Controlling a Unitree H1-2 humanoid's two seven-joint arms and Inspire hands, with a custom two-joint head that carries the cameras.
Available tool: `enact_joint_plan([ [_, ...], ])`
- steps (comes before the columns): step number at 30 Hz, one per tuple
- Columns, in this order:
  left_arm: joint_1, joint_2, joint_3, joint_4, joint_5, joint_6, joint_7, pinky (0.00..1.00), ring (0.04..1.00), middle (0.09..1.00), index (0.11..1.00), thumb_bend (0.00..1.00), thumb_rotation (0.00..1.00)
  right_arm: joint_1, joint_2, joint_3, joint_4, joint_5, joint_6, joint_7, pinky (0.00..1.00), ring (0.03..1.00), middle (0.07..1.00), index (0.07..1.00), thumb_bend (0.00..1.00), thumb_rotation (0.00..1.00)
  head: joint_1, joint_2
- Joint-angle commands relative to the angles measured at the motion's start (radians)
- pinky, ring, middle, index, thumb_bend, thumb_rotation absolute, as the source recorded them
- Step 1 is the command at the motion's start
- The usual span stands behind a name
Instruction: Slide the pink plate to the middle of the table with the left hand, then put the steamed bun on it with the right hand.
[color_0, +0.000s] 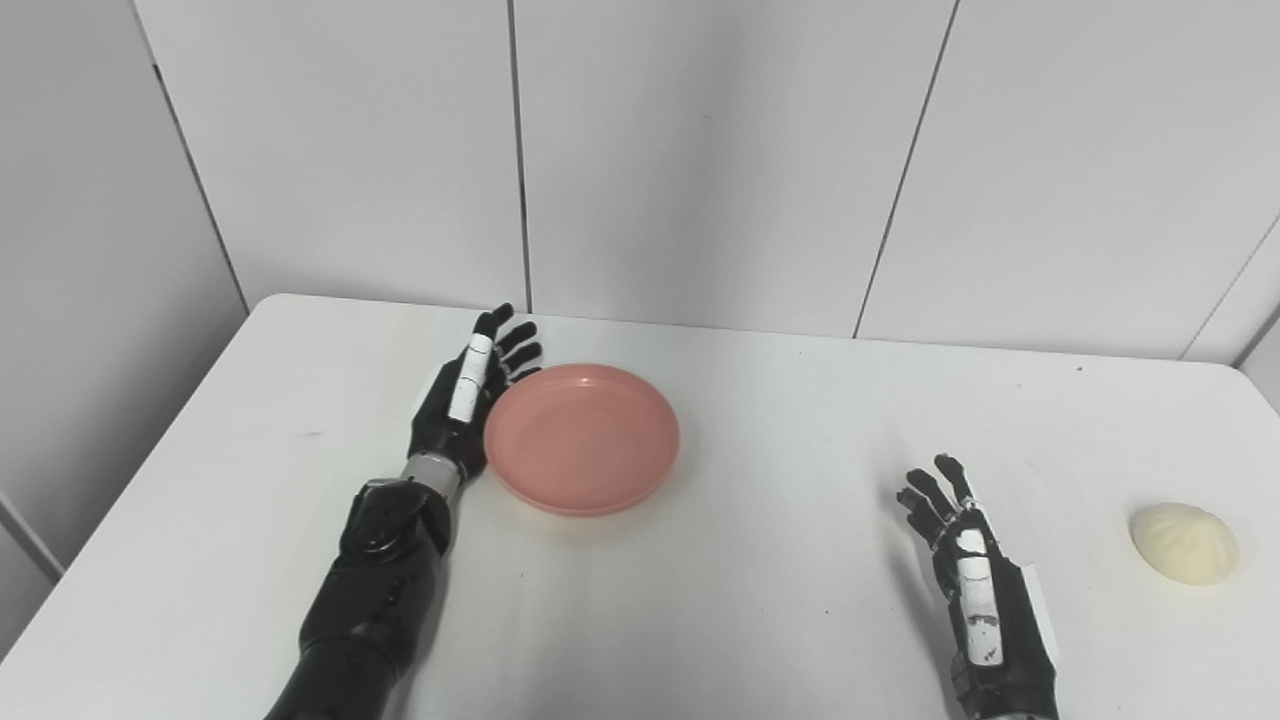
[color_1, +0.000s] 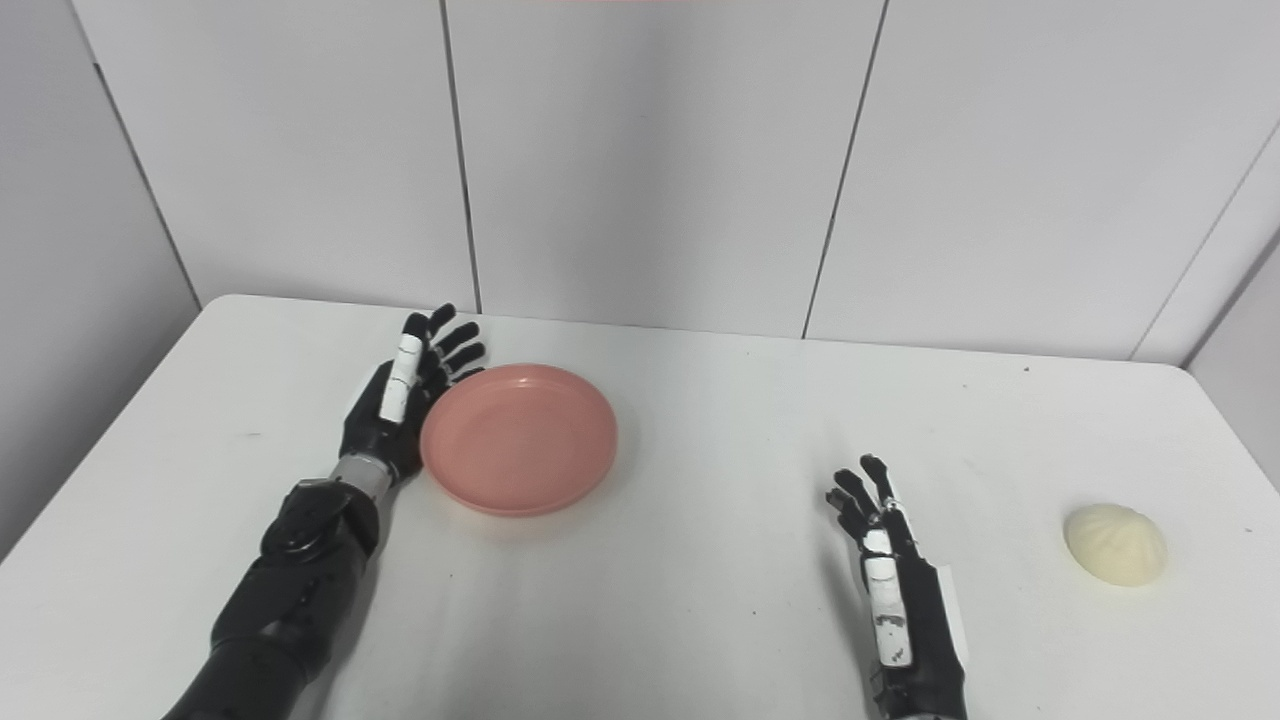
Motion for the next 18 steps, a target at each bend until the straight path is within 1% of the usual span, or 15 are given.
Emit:
enact_joint_plan([
  [1,0.019,-0.031,-0.013,0.053,0.01,0.03,-0.008,0.84,0.883,0.901,0.92,0.93,0.84,0.018,0.018,0.012,0.005,-0.003,0.0,-0.003,0.92,0.872,0.891,0.944,0.84,1.0,-0.007,0.001],
  [3,0.017,-0.044,-0.018,0.062,0.02,0.024,-0.002,0.84,0.881,0.892,0.923,0.94,0.84,0.018,0.021,0.015,0.003,-0.007,0.005,-0.007,0.92,0.868,0.89,0.943,0.84,1.0,-0.015,0.001],
  [6,0.016,-0.06,-0.022,0.056,0.022,0.032,-0.001,0.84,0.883,0.886,0.928,0.93,0.83,0.017,0.027,0.019,0.003,-0.016,0.005,-0.014,0.92,0.869,0.889,0.94,0.84,1.0,-0.034,0.001],
  [9,0.015,-0.077,-0.028,0.05,0.024,0.036,-0.003,0.83,0.883,0.876,0.935,0.91,0.83,0.016,0.033,0.023,0.005,-0.028,0.001,-0.021,0.91,0.864,0.886,0.933,0.83,0.99,-0.048,0.002],
  [11,0.013,-0.085,-0.033,0.048,0.027,0.035,-0.002,0.83,0.877,0.862,0.928,0.9,0.84,0.015,0.036,0.026,0.007,-0.033,-0.001,-0.022,0.91,0.864,0.886,0.933,0.83,0.99,-0.065,0.004],
  [14,0.007,-0.097,-0.051,0.047,0.043,0.041,-0.005,0.83,0.877,0.87,0.929,0.9,0.86,0.015,0.044,0.037,-0.002,-0.052,0.01,-0.031,0.91,0.864,0.886,0.936,0.83,0.99,-0.099,0.007],
  [18,0.007,-0.108,-0.057,0.039,0.041,0.052,-0.008,0.83,0.867,0.874,0.917,0.9,0.85,0.013,0.059,0.05,-0.01,-0.073,0.021,-0.043,0.9,0.859,0.882,0.94,0.82,1.0,-0.135,0.01],
])
